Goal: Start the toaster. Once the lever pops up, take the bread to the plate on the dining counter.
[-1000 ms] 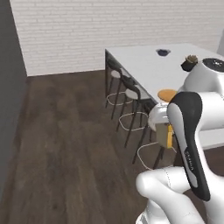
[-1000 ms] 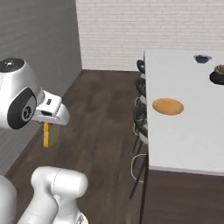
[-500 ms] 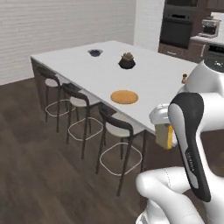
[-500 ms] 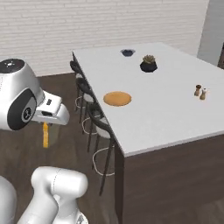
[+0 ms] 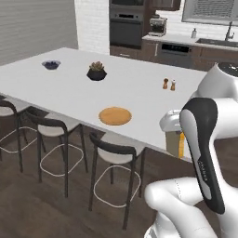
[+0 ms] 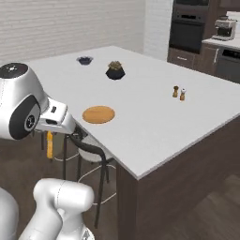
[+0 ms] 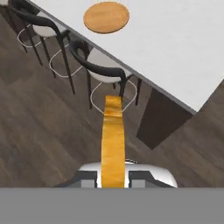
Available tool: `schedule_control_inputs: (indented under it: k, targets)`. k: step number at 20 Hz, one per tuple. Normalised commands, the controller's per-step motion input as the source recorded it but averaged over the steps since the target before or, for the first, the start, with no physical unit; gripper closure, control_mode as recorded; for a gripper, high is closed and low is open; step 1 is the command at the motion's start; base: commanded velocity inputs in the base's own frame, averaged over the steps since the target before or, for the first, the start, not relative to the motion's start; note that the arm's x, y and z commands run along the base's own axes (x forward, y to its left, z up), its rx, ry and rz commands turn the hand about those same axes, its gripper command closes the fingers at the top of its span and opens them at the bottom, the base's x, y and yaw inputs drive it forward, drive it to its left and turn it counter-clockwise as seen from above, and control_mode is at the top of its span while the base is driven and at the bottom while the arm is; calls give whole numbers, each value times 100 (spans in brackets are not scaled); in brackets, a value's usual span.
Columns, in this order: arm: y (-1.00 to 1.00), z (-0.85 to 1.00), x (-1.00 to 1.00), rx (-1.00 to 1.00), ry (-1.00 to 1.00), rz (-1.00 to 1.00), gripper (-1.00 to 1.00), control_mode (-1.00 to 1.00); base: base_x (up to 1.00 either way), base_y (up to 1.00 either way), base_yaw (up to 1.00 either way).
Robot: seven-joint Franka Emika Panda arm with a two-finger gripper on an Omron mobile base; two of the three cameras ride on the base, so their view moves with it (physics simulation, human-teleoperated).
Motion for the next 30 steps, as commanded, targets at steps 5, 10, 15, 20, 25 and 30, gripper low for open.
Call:
schedule_control_inputs:
  k: [5, 10, 15, 20, 25, 30]
  targets:
    - [0, 0, 0, 0, 0, 0, 100, 100, 36, 100, -46]
    - [0, 0, 0, 0, 0, 0, 100, 100, 33, 100, -51]
    - [0, 0, 0, 0, 0, 0, 100, 100, 15, 84, -48]
    - [0, 0, 0, 0, 0, 0, 100, 100, 8, 49, -50]
    - [0, 0, 0, 0, 0, 0, 100, 100, 29, 10, -34]
    - [0, 0, 0, 0, 0, 0, 100, 100, 41, 12, -16]
